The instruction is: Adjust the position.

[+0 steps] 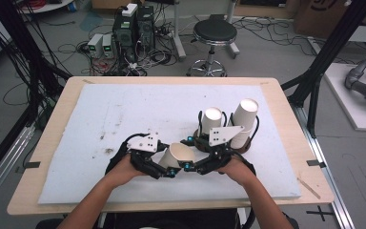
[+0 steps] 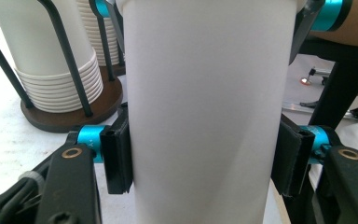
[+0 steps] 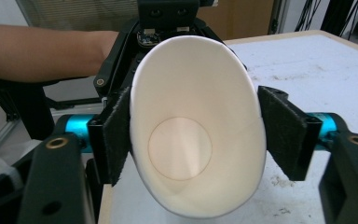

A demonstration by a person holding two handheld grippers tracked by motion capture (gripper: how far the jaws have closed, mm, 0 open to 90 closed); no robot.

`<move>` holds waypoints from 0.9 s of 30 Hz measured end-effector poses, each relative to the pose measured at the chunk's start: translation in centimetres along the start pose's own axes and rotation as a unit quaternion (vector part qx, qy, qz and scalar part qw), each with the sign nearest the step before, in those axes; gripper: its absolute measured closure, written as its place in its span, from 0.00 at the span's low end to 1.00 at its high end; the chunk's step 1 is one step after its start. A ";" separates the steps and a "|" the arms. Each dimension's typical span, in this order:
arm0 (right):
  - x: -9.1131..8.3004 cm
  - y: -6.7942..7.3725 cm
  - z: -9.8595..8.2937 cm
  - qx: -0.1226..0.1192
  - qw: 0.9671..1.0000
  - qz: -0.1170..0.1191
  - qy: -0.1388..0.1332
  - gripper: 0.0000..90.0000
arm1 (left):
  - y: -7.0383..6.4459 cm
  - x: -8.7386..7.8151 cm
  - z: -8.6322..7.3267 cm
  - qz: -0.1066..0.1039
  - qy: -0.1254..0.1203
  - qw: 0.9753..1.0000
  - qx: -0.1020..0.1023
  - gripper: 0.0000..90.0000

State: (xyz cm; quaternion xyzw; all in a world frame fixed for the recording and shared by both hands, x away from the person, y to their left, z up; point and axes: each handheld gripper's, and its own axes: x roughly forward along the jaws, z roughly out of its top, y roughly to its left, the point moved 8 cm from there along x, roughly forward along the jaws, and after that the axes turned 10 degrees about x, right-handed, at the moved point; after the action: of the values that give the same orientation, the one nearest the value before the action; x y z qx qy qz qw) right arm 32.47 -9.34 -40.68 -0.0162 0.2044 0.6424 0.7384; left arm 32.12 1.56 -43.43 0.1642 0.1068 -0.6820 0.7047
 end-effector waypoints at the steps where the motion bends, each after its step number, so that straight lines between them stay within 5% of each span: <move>1: 0.0 0.0 0.0 -0.003 1.000 0.000 -0.001 0.38 | 0.0 0.0 0.0 -0.001 0.000 1.000 0.000 0.41; 9: -0.1 0.0 0.2 -0.011 1.000 -0.005 0.003 0.41 | 0.1 0.1 -0.1 0.001 -0.004 1.000 -0.012 0.40; 13: -0.1 0.0 0.2 -0.021 1.000 -0.016 0.012 0.41 | 0.4 0.2 -0.3 0.016 0.010 1.000 -0.023 0.29; 20: 0.2 -0.2 0.0 -0.048 0.997 -0.038 0.042 0.41 | 0.1 0.4 -0.3 0.011 0.022 1.000 -0.014 0.29; 27: 0.4 0.0 -0.2 -0.042 0.997 -0.034 0.051 0.41 | 0.1 0.5 -0.4 0.010 0.022 1.000 -0.006 0.35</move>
State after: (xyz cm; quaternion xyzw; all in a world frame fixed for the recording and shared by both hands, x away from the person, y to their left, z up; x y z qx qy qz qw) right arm 32.43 -9.01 -41.00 -0.0869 0.2140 0.6232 0.7472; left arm 32.29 1.25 -43.93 0.1757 0.1252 -0.6705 0.7098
